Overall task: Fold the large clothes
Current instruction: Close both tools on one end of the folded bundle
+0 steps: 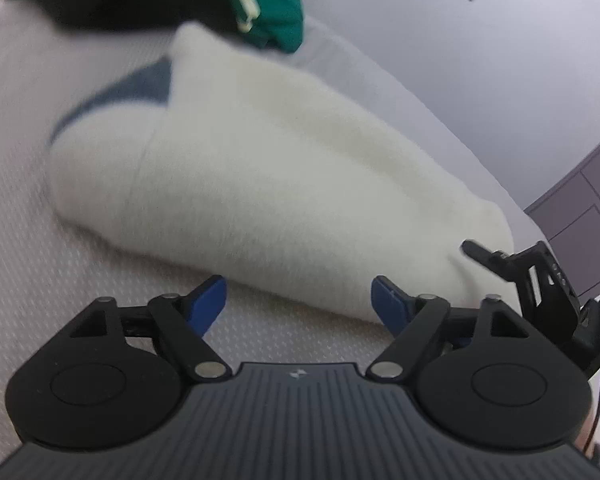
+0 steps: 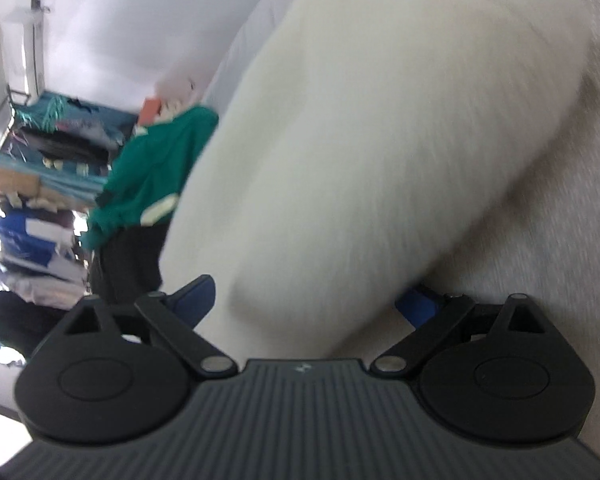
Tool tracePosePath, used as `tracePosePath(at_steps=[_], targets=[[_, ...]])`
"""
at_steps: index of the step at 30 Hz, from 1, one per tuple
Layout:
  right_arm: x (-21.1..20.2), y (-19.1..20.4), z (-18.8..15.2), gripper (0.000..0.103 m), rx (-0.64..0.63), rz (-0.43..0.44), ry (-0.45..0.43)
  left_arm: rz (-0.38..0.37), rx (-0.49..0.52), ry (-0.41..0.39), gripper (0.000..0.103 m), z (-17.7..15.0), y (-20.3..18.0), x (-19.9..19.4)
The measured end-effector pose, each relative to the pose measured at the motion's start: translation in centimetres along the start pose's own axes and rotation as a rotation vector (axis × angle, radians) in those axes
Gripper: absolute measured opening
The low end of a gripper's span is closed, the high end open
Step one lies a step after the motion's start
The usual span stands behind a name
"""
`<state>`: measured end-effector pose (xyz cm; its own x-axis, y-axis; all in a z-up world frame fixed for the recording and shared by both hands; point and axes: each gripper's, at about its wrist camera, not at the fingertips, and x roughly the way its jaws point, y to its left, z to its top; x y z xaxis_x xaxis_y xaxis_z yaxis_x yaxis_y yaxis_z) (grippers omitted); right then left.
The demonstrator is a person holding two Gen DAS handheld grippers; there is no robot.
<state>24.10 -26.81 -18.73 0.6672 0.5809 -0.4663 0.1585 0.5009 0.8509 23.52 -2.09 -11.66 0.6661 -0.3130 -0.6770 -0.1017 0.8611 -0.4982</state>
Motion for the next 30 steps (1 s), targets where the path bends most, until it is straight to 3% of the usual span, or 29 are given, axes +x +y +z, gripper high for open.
tracePosePath(at_steps=[4,7,10,12,30], targets=[[-0.5,-0.1,0.8,0.099,0.039,0.079,-0.030,-0.073,-0.155,0.046,0.090,0.3,2.2,1.1],[-1.1,0.6,0.6,0.100,0.026,0.141,-0.051,-0.174,-0.345,0.064,0.091,0.4,4.9,2.1],[-1.3,1.3,0.8,0.100,0.001,0.169,-0.063,-0.236,-0.517,0.070,0.091,0.1,7.2,3.1],[-1.2,1.4,0.9,0.100,0.003,0.178,-0.063,-0.256,-0.576,0.062,0.091,0.0,8.1,3.4],[-0.6,0.4,1.0,0.100,0.048,0.163,-0.047,-0.204,-0.589,-0.050,0.091,3.2,9.9,2.6]])
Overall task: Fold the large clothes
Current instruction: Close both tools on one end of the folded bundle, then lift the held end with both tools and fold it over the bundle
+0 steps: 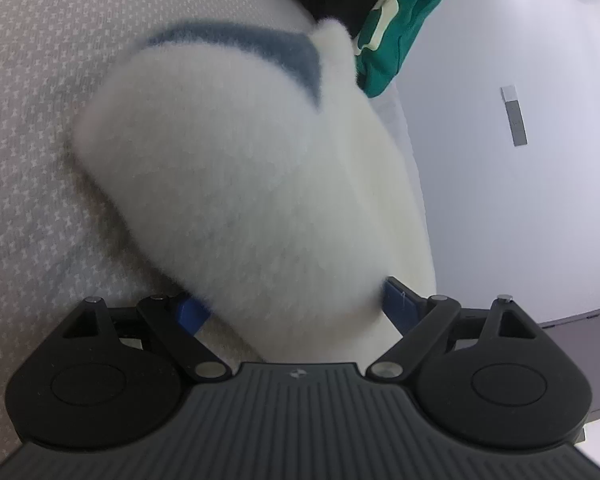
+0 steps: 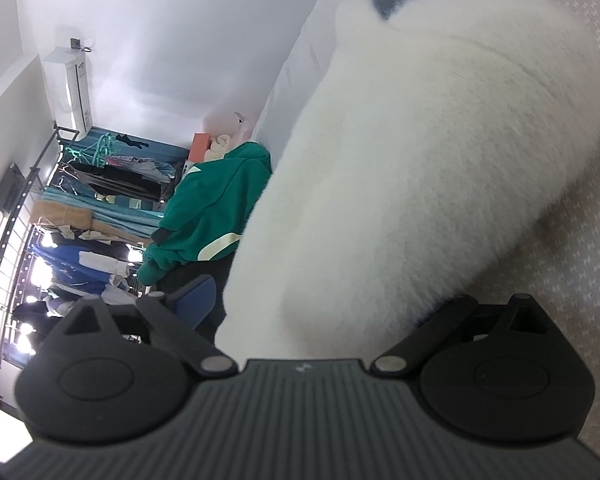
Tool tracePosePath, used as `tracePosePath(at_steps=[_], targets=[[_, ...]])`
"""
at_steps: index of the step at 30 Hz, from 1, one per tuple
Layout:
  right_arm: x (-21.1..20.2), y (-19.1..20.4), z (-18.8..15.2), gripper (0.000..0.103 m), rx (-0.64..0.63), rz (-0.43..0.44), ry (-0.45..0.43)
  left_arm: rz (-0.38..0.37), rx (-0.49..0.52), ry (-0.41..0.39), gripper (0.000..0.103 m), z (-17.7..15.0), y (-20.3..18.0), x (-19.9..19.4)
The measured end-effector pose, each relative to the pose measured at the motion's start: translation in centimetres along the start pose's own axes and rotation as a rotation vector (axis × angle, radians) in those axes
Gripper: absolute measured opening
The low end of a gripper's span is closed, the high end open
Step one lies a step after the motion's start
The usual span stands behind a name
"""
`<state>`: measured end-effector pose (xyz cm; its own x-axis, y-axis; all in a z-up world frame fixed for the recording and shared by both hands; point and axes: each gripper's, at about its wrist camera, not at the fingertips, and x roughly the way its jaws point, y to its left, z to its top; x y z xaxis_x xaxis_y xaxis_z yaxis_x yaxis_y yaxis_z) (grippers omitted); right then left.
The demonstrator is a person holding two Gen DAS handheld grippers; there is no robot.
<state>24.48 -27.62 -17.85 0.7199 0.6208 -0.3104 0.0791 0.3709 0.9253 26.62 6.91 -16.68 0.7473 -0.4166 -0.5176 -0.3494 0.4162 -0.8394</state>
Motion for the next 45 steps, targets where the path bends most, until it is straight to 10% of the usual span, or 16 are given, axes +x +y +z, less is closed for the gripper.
tracePosePath(at_steps=[22,33,45], targets=[[1.7,-0.5,0.5,0.096,0.032,-0.149,-0.139,0.088,0.022,-0.096,0.072,3.0,-1.9,1.4],[1.6,-0.2,1.1,0.050,-0.017,-0.176,-0.127,0.160,0.188,-0.143,0.061,2.5,-4.2,2.5],[-0.9,2.9,-1.0,0.043,-0.127,-0.157,-0.141,0.158,0.335,-0.206,0.054,1.7,-6.8,-0.3]])
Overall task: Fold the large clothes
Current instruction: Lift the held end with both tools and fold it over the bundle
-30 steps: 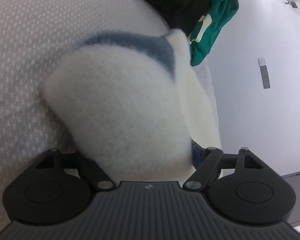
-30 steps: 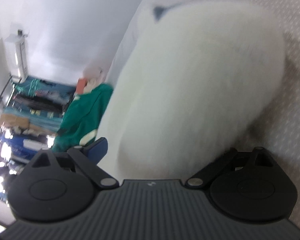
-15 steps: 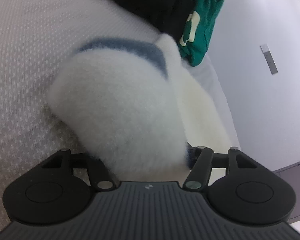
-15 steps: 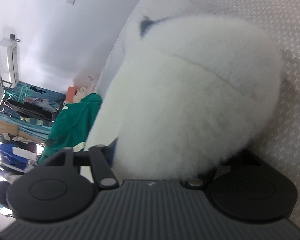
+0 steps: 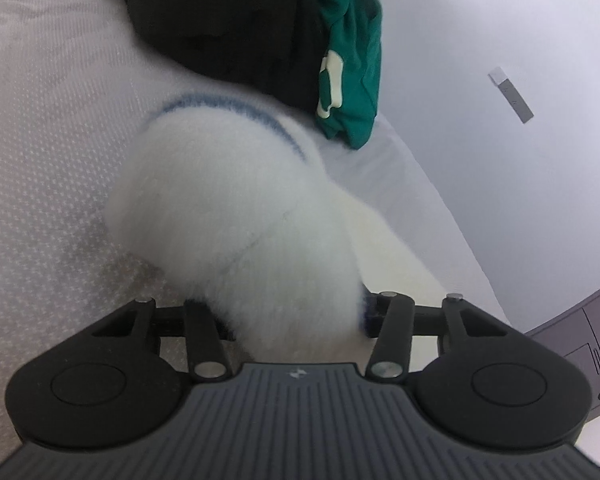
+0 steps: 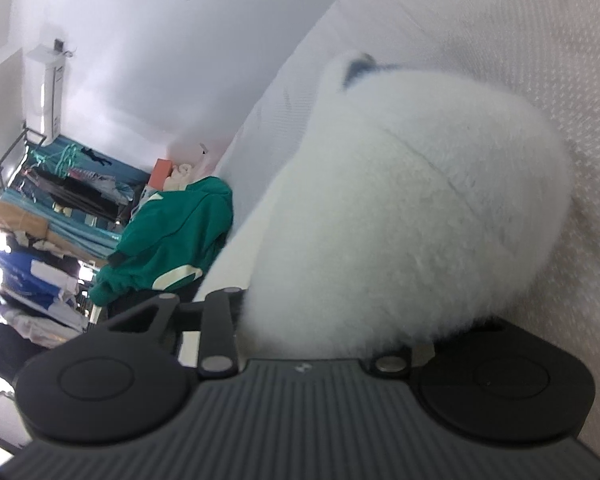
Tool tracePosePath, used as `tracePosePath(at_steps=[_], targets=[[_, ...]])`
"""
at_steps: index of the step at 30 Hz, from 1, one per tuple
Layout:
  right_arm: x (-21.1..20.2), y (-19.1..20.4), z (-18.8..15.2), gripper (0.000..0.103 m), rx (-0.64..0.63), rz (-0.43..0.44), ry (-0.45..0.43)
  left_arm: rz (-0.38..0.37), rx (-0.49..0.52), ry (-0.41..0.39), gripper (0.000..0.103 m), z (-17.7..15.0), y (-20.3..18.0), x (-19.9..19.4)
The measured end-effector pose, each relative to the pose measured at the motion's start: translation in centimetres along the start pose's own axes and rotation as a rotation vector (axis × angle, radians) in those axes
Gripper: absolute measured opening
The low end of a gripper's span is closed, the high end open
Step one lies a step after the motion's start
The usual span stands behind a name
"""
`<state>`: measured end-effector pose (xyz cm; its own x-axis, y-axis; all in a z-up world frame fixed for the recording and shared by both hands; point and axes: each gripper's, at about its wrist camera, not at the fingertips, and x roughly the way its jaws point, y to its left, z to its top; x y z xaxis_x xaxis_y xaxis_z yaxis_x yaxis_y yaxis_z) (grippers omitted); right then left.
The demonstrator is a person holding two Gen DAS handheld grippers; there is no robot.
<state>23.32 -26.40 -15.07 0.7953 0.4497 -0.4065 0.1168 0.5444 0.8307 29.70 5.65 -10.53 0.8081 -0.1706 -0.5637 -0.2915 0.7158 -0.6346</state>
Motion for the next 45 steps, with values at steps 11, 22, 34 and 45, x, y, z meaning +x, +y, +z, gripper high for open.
tracePosePath(at_steps=[11,22,34,45], targets=[[-4.8,3.2,-1.7,0.043,-0.107,0.006,-0.042,-0.085,0.013,-0.015,0.053,-1.3,0.6,-6.4],[-10.1,6.3,0.3,0.043,-0.189,0.081,-0.123,-0.199,0.083,-0.058,0.053,-0.3,-4.2,-11.2],[-15.4,5.2,10.3,0.043,-0.155,0.102,-0.203,-0.286,0.185,-0.029,0.053,-2.2,-19.0,-9.3],[-18.2,-0.6,21.0,0.043,-0.117,0.042,-0.344,-0.378,0.262,0.085,0.053,-9.1,-32.3,1.2]])
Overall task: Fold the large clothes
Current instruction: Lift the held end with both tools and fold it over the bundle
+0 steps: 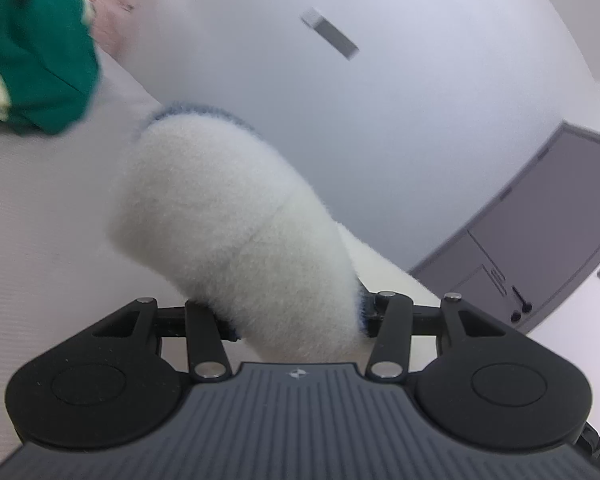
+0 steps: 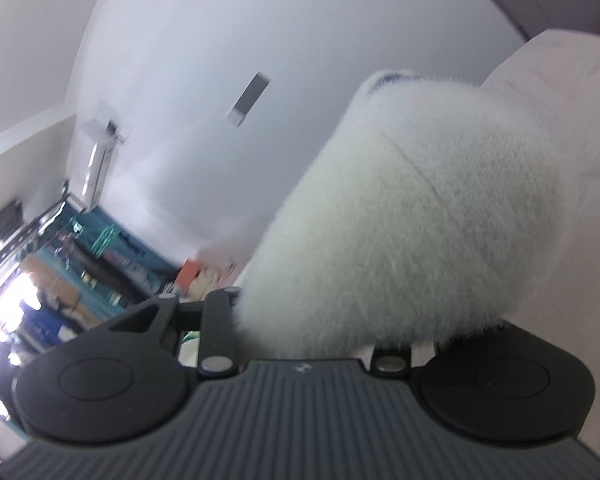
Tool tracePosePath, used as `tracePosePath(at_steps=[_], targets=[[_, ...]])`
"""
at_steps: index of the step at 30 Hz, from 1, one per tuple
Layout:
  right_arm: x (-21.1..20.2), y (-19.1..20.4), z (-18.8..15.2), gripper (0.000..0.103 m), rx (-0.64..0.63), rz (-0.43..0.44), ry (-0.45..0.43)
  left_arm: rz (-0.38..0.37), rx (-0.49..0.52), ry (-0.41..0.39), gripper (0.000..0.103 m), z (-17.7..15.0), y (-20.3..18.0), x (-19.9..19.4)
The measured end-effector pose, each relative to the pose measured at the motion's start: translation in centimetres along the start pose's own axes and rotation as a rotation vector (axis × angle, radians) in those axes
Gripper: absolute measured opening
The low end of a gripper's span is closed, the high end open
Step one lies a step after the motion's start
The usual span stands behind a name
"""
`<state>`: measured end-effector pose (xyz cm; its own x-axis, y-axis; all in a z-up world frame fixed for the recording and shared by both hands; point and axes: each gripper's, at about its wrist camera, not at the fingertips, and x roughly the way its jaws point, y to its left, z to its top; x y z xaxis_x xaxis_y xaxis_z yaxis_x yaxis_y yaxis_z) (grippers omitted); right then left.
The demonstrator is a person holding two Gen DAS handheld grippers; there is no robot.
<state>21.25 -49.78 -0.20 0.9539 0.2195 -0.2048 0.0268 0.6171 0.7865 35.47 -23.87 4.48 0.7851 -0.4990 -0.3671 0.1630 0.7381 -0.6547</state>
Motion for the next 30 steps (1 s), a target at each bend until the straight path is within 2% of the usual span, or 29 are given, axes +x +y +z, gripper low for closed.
tracePosePath(at_steps=[4,8,12,17,21,23,24,26,30], targets=[[1.0,-4.5,1.6,0.043,0.033,-0.037,-0.035,-0.010,0.024,0.068,0.053,-1.9,-1.4,6.5],[2.6,-8.7,1.8,0.043,0.069,-0.067,-0.058,-0.013,0.043,0.131,0.053,-3.9,-1.5,12.6],[3.7,-13.4,0.9,0.043,0.109,-0.099,-0.069,-0.015,0.070,0.180,0.053,-6.1,-0.4,17.0],[4.1,-18.0,-1.5,0.043,0.139,-0.120,-0.065,-0.038,0.115,0.226,0.053,-8.7,2.0,20.8],[3.7,-21.4,-3.6,0.043,0.188,-0.108,-0.052,-0.084,0.191,0.177,0.054,-10.4,3.2,21.0],[3.4,-22.5,-4.2,0.043,0.207,-0.098,-0.053,-0.087,0.192,0.175,0.054,-11.2,3.9,20.8],[3.3,-22.8,-4.4,0.044,0.207,-0.096,-0.052,-0.087,0.187,0.180,0.055,-12.2,4.4,19.8],[3.3,-23.3,-4.7,0.046,0.204,-0.105,-0.047,-0.087,0.187,0.190,0.055,-12.4,5.2,19.3],[3.0,-24.2,-4.7,0.049,0.266,-0.122,-0.020,-0.058,0.234,0.251,0.058,-12.5,4.5,18.7]])
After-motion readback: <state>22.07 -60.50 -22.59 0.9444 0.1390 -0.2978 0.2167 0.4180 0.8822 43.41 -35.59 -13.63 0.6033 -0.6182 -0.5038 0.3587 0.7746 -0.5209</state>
